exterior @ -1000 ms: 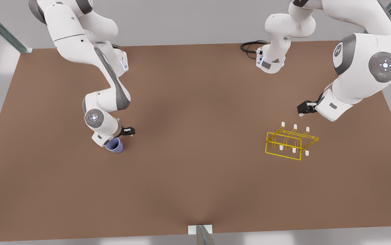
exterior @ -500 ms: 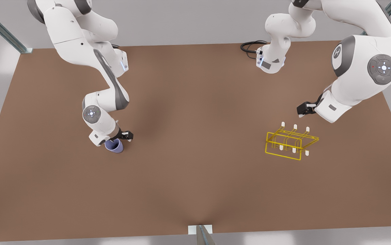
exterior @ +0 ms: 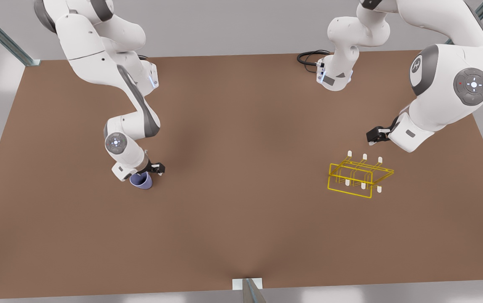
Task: Place the cup on the cup holder
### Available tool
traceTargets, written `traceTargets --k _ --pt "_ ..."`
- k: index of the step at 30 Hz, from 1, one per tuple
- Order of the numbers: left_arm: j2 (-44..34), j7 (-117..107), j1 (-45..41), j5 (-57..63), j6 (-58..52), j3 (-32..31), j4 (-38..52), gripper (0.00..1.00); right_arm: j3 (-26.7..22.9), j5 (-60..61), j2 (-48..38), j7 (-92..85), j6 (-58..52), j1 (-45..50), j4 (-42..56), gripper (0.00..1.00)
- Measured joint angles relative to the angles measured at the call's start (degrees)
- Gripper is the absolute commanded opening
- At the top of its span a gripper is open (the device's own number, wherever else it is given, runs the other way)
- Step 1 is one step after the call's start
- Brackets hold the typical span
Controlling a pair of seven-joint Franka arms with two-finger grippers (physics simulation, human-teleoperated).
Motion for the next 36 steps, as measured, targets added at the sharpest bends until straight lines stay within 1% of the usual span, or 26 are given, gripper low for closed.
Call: traceTargets --k 5,7,8,9,10,12,14,15,20,25,28,32,33,36 --pt "0.0 -0.02 0.0 0.0 0.0 0.0 0.0 1.0 -0.07 -0.65 1.32 0.3 0.26 -0.63 -0.73 1.0" --pt "0.0 -0.03 0.0 0.0 0.0 0.0 0.0 1.0 -0.09 -0.99 1.59 0.39 0.47 -0.84 -0.93 0.89" --pt "0.0 -0.04 0.0 0.0 0.0 0.0 0.0 1.0 -0.07 -1.14 1.65 0.43 0.55 -1.01 -0.97 0.88" --pt "0.0 -0.04 0.0 0.0 0.0 0.0 0.0 1.0 -0.08 -1.21 1.8 0.43 0.63 -1.18 -0.99 0.73" --pt "0.0 -0.04 0.0 0.0 0.0 0.0 0.0 1.0 -0.07 -1.26 1.94 0.42 0.68 -1.26 -1.0 0.63" --pt "0.0 -0.05 0.0 0.0 0.0 0.0 0.0 1.0 -0.07 -1.26 2.1 0.33 0.76 -1.32 -1.0 0.5" --pt "0.0 -0.05 0.0 0.0 0.0 0.0 0.0 1.0 -0.08 -1.37 2.15 0.36 0.8 -1.33 -1.01 0.23" --pt "0.0 -0.06 0.0 0.0 0.0 0.0 0.0 1.0 -0.08 -1.36 2.14 0.34 0.8 -1.36 -1.01 0.21" --pt "-0.02 -0.07 0.0 0.02 0.0 0.0 0.0 1.0 0.01 -1.21 2.22 0.38 -0.88 -1.44 1.13 0.21" --pt "0.0 -0.09 -1.8 1.66 0.04 -0.01 0.0 1.0 0.07 -0.97 2.11 0.54 -5.06 -1.33 6.99 0.21" --pt "0.03 -0.1 -1.89 2.16 0.06 0.0 0.0 1.0 0.55 0.47 2.15 0.58 -9.38 -0.93 13.55 0.21" --pt "0.04 -0.12 -1.84 2.42 0.07 0.0 0.0 1.0 3.15 5.03 3.63 0.56 -16.71 -0.5 22.2 0.21" --pt "0.05 -0.12 -1.85 2.45 0.06 0.0 0.0 1.0 3.46 6.71 4.58 0.55 -18.62 -0.35 24.57 0.21" --pt "0.12 -0.13 -1.86 2.51 0.06 0.0 0.0 1.0 3.77 14.42 10.76 0.42 -25.67 0.08 35.91 0.21"
